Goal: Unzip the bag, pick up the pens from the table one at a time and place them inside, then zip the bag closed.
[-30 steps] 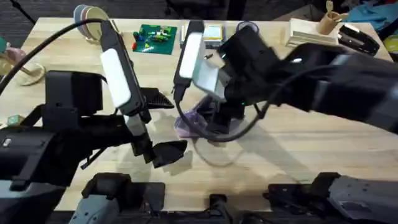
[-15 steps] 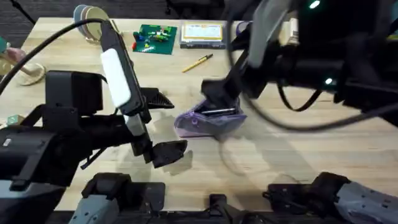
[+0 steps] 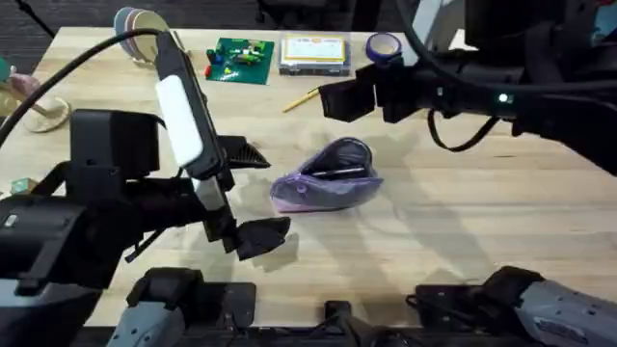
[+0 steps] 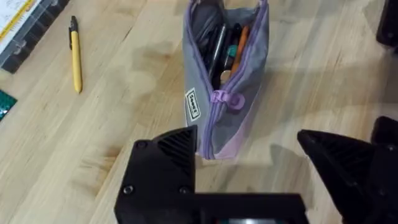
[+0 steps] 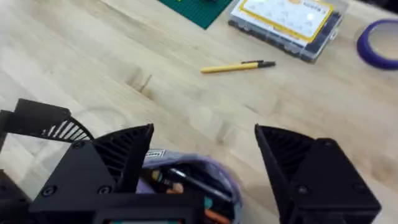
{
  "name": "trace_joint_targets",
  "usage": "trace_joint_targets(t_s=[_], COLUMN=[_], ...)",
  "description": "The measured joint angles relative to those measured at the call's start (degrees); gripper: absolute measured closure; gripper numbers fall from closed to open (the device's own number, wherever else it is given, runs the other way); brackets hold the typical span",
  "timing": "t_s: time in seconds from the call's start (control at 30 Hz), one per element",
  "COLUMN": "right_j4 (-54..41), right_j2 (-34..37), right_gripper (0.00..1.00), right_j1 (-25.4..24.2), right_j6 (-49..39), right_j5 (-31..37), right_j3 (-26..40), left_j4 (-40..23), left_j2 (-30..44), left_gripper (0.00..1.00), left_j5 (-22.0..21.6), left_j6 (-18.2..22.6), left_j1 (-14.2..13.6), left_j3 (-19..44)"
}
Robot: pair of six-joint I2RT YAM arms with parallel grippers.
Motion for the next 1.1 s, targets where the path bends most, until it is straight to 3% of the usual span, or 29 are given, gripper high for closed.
trace_joint_targets(t_s=[0.43, 0.67, 0.93, 1.1], right_j4=[-3.6, -3.3, -7.5, -9.4], right_j2=[0.5, 6.1, 19.5, 27.4], right_gripper=[0.004, 0.004, 0.004, 0.004], right_j1=[0.0, 0.0, 0.0, 0.3], right_j6=[10.4, 14.8, 16.3, 17.6], right_j5=[-0.1, -0.1, 0.2, 4.2], right_j3=[0.2, 1.7, 15.1, 22.4], left_j4=[0.0, 0.0, 0.0, 0.0], left_j2=[0.0, 0.0, 0.0, 0.0], left_gripper=[0.008, 0.008, 0.008, 0.008], left_j5=[0.0, 0.0, 0.0, 0.0], left_j6=[0.0, 0.0, 0.0, 0.0], left_j1=[0.0, 0.0, 0.0, 0.0], left_j3=[0.0, 0.0, 0.0, 0.0])
